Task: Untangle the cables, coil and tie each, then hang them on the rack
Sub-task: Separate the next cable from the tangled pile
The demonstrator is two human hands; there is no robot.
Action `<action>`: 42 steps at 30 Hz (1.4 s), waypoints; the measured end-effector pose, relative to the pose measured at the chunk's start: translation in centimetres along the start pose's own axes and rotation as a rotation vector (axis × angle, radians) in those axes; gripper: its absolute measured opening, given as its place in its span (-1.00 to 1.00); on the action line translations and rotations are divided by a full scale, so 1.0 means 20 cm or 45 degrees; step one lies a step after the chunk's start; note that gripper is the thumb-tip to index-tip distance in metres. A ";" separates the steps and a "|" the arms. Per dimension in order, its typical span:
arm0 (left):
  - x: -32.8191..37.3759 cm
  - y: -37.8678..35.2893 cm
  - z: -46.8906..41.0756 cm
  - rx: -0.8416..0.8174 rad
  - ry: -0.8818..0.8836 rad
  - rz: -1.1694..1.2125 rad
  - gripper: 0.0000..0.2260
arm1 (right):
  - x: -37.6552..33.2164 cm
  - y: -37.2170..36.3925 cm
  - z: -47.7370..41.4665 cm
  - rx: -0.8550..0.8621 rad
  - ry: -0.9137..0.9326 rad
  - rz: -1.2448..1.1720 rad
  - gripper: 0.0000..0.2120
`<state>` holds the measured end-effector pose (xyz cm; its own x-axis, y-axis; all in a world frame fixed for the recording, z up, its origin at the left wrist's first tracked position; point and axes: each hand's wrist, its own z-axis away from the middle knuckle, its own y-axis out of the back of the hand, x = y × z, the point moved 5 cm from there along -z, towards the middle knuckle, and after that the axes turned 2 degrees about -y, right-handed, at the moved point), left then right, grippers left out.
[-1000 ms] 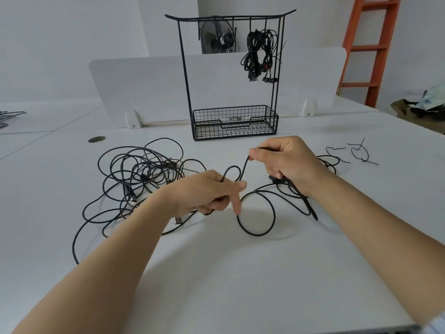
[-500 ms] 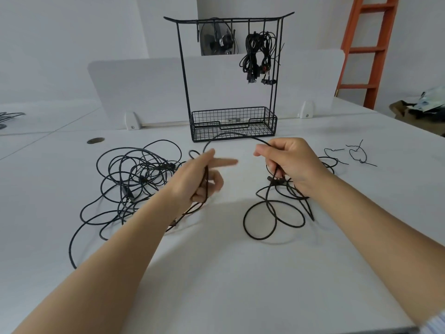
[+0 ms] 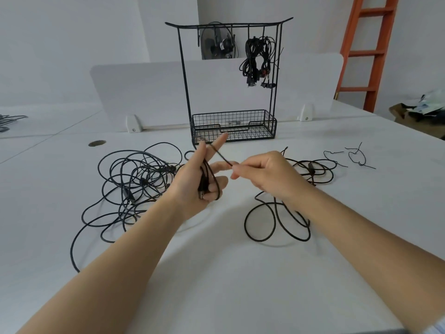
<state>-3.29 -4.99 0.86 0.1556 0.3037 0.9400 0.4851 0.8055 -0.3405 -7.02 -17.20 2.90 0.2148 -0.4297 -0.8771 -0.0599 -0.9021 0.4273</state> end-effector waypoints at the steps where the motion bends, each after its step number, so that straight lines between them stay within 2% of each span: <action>1: -0.01 -0.01 0.00 0.002 0.015 -0.015 -0.65 | -0.01 -0.02 0.00 -0.009 0.010 0.021 -0.79; 10: -0.01 -0.01 -0.01 -0.007 -0.002 0.111 -0.50 | 0.00 0.02 0.02 0.156 -0.219 -0.065 -0.71; 16: -0.03 0.01 -0.02 0.076 -0.035 0.019 -0.66 | 0.04 -0.03 0.01 0.167 -0.242 -0.106 -0.68; 22: -0.03 -0.01 -0.03 -0.029 -0.070 -0.120 -0.68 | 0.01 -0.04 0.02 0.122 -0.189 0.104 -0.72; 25: -0.03 -0.02 -0.01 -0.043 -0.088 -0.195 -0.77 | 0.00 -0.05 0.03 0.115 -0.171 0.118 -0.68; 27: -0.02 -0.02 -0.01 0.026 -0.092 -0.207 -0.73 | -0.01 -0.05 0.03 0.077 -0.136 0.120 -0.68; 31: -0.01 0.04 -0.02 0.308 -0.178 -0.208 -0.41 | -0.01 -0.09 0.03 -0.057 -0.107 0.178 -0.73; 34: 0.04 0.11 -0.02 0.493 -0.310 -0.089 -0.38 | 0.03 -0.12 0.03 -0.217 -0.151 0.331 -0.76; 36: 0.07 0.15 -0.02 0.501 -0.353 0.118 -0.38 | 0.04 -0.11 0.03 -0.266 -0.165 0.431 -0.76; 38: 0.08 0.16 -0.02 0.428 -0.295 0.369 -0.38 | 0.02 -0.07 0.03 -0.298 -0.190 0.344 -0.79; 42: 0.07 0.14 -0.01 0.318 -0.035 0.330 -0.41 | 0.02 0.01 0.03 -0.433 -0.250 0.115 -0.82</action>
<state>-1.51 -2.48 1.14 0.2206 0.5251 0.8219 0.2065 0.7985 -0.5655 -7.51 -17.63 2.44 0.0313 -0.5357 -0.8438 0.2632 -0.8100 0.5240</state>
